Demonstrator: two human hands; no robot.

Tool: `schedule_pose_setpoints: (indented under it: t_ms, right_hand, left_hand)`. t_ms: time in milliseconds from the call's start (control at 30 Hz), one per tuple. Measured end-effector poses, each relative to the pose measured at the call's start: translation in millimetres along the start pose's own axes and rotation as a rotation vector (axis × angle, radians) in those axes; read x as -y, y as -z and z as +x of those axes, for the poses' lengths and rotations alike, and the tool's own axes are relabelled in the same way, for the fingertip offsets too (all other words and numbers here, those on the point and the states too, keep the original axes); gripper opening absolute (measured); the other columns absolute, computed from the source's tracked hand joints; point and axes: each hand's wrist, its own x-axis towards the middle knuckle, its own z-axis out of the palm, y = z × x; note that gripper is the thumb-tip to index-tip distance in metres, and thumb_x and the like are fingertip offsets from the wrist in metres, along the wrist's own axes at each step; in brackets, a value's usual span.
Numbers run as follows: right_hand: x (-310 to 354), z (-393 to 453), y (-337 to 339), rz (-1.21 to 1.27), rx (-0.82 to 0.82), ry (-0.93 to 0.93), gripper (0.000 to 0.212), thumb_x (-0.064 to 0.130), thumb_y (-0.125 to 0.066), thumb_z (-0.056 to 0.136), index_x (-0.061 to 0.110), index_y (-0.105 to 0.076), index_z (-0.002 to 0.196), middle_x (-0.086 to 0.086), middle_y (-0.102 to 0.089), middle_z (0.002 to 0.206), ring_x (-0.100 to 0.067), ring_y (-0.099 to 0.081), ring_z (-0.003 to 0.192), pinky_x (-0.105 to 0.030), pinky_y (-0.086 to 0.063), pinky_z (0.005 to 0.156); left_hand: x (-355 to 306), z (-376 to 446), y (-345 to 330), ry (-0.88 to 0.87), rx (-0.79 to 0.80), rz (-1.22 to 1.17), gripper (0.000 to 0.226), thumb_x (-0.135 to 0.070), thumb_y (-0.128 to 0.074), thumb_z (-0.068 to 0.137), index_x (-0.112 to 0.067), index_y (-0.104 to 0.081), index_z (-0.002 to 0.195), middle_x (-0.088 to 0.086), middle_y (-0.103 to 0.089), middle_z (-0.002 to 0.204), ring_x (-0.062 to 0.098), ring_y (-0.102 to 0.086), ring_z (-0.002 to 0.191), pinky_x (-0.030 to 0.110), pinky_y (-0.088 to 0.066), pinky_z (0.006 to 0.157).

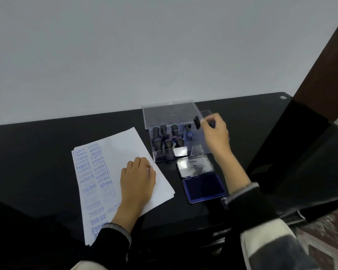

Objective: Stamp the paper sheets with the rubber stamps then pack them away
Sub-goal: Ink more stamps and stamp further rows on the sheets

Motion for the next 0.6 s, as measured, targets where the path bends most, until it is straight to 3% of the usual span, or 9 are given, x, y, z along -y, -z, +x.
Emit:
schedule_pose_setpoints:
  t_ms: [100,167,233,300,400,467,600]
  right_hand:
    - [-20.3,-40.3,16.5,-0.017,0.086,-0.048,0.022,0.027,-0.056,0.093,0.009,-0.053,0.081,0.004,-0.054,0.074,-0.006,-0.049,0.068,-0.019,-0.039,0.063]
    - [-32.1,-60.6,26.8,-0.1,0.126,-0.054,0.027,0.029,-0.057,0.092,0.006,-0.053,0.078,-0.001,-0.055,0.072,-0.011,-0.049,0.067,-0.022,-0.04,0.062]
    - [-38.1,-73.4,35.8,-0.182,0.147,-0.051,0.027,0.028,-0.056,0.093,0.006,-0.054,0.078,-0.008,-0.06,0.074,-0.018,-0.053,0.068,-0.024,-0.04,0.061]
    - [-40.5,-79.8,41.4,-0.249,0.173,-0.028,0.027,0.028,-0.054,0.094,0.009,-0.052,0.075,-0.011,-0.062,0.073,-0.021,-0.055,0.065,-0.028,-0.04,0.057]
    - [-42.6,-82.2,43.5,-0.37,0.181,0.054,0.031,0.035,-0.051,0.094,0.015,-0.047,0.07,-0.007,-0.057,0.063,-0.019,-0.05,0.056,-0.032,-0.039,0.053]
    - [-42.8,-81.2,42.8,-0.481,0.185,0.118,0.031,0.037,-0.05,0.094,0.018,-0.044,0.07,-0.002,-0.054,0.06,-0.019,-0.05,0.055,-0.034,-0.04,0.053]
    - [-42.5,-76.8,39.8,-0.694,0.231,0.248,0.028,0.035,-0.051,0.094,0.018,-0.042,0.074,0.004,-0.052,0.06,-0.018,-0.05,0.056,-0.031,-0.036,0.049]
  left_hand:
    - [-8.0,5.1,10.5,-0.022,0.084,0.144,0.006,-0.015,-0.065,0.086,-0.014,-0.059,0.085,-0.001,-0.059,0.082,0.02,-0.054,0.071,0.033,-0.041,0.063]
    - [-15.5,5.7,19.1,-0.027,0.145,0.18,0.01,-0.017,-0.054,0.093,-0.017,-0.062,0.099,-0.002,-0.062,0.096,0.019,-0.057,0.084,0.033,-0.041,0.074]
    - [-23.8,0.0,28.2,-0.056,0.187,-0.006,0.021,-0.022,-0.045,0.097,-0.022,-0.063,0.107,-0.006,-0.063,0.109,0.017,-0.056,0.097,0.032,-0.038,0.086]
    - [-34.1,-13.2,33.9,-0.136,0.236,-0.266,0.023,-0.034,-0.05,0.097,-0.025,-0.064,0.112,-0.01,-0.062,0.115,0.015,-0.054,0.106,0.029,-0.037,0.093]
    - [-45.8,-33.0,30.0,-0.259,0.464,-0.265,0.066,-0.065,-0.049,0.087,-0.029,-0.041,0.141,-0.014,-0.04,0.146,0.009,-0.029,0.137,0.026,-0.017,0.113]
    - [-47.9,-38.6,23.4,-0.283,0.509,-0.192,0.086,-0.077,-0.046,0.079,-0.029,-0.027,0.149,-0.015,-0.025,0.155,0.007,-0.012,0.144,0.03,-0.004,0.118]
    - [-45.5,-41.7,14.1,-0.275,0.472,-0.211,0.091,-0.081,-0.046,0.076,-0.032,-0.025,0.149,-0.017,-0.022,0.155,0.003,-0.008,0.144,0.029,0.003,0.119]
